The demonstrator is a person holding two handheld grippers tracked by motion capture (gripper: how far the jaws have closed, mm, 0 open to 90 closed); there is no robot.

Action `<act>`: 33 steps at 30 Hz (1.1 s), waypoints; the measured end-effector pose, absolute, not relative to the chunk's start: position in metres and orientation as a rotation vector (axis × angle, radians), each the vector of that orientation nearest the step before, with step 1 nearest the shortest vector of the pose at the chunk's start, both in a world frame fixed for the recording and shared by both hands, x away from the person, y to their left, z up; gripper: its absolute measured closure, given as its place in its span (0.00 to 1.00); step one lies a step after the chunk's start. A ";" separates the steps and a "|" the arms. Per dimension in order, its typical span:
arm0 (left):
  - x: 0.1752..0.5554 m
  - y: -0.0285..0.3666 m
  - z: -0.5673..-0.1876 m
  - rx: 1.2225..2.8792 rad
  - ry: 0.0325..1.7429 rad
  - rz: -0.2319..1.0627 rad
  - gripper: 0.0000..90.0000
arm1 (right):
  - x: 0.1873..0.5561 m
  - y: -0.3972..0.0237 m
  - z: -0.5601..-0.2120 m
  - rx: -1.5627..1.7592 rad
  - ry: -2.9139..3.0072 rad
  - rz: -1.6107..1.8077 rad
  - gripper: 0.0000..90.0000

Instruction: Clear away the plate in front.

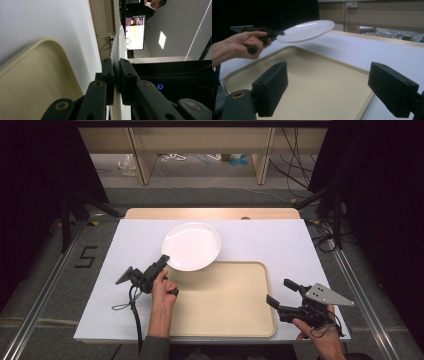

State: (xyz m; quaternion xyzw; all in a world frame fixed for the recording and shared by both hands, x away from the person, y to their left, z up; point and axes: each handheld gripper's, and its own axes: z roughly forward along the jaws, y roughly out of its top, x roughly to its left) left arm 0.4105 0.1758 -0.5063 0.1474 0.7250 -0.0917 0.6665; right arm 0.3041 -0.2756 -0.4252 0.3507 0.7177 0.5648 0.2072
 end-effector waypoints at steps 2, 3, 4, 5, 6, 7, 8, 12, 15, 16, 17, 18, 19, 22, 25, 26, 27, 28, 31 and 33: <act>0.401 0.175 -0.506 0.339 1.639 -0.215 0.94 | 0.304 -0.275 -0.425 0.975 1.993 1.577 0.19; 0.396 0.175 -0.507 0.334 1.639 -0.221 0.94 | 0.304 -0.276 -0.425 0.975 1.996 1.575 0.19; 0.393 0.175 -0.507 0.331 1.634 -0.223 0.93 | 0.304 -0.276 -0.425 0.976 1.994 1.575 0.19; 0.388 0.173 -0.507 0.346 1.637 -0.217 0.93 | 0.304 -0.276 -0.425 0.977 1.994 1.576 0.19; 0.385 0.172 -0.507 0.342 1.633 -0.220 0.94 | 0.304 -0.276 -0.425 0.976 1.992 1.575 0.19; 0.382 0.171 -0.508 0.348 1.631 -0.227 0.94 | 0.304 -0.276 -0.425 0.978 1.993 1.576 0.19; 0.379 0.170 -0.507 0.333 1.630 -0.229 0.94 | 0.304 -0.276 -0.425 0.979 1.994 1.577 0.19; 0.367 0.165 -0.506 0.343 1.620 -0.234 0.94 | 0.304 -0.278 -0.424 0.993 1.983 1.562 0.19; 0.361 0.163 -0.508 0.354 1.621 -0.249 0.94 | 0.304 -0.279 -0.424 0.998 1.982 1.580 0.19; 0.356 0.162 -0.510 0.368 1.615 -0.255 0.94 | 0.304 -0.279 -0.424 0.999 1.982 1.581 0.20; 0.354 0.160 -0.511 0.363 1.620 -0.254 0.94 | 0.304 -0.278 -0.424 1.003 1.986 1.580 0.20; 0.351 0.160 -0.513 0.355 1.619 -0.260 0.94 | 0.304 -0.278 -0.425 0.991 1.982 1.577 0.20; 0.351 0.160 -0.513 0.355 1.619 -0.260 0.94 | 0.304 -0.278 -0.425 0.991 1.982 1.577 0.20; 0.340 0.158 -0.523 0.329 1.634 -0.280 0.94 | 0.305 -0.277 -0.426 0.987 1.986 1.587 0.20; 0.335 0.158 -0.527 0.343 1.643 -0.282 0.94 | 0.303 -0.277 -0.426 1.014 1.982 1.574 0.20; 0.331 0.157 -0.529 0.363 1.649 -0.283 0.94 | 0.303 -0.277 -0.426 1.014 1.982 1.574 0.20; 0.328 0.157 -0.530 0.369 1.652 -0.282 0.94 | 0.303 -0.277 -0.426 1.017 1.984 1.573 0.20; 0.326 0.156 -0.530 0.372 1.654 -0.283 0.94 | 0.303 -0.277 -0.426 1.017 1.988 1.575 0.20; 0.318 0.155 -0.531 0.379 1.653 -0.266 0.94 | 0.303 -0.276 -0.426 1.014 1.984 1.591 0.20; 0.316 0.155 -0.530 0.395 1.647 -0.255 0.94 | 0.303 -0.276 -0.426 1.021 1.985 1.570 0.20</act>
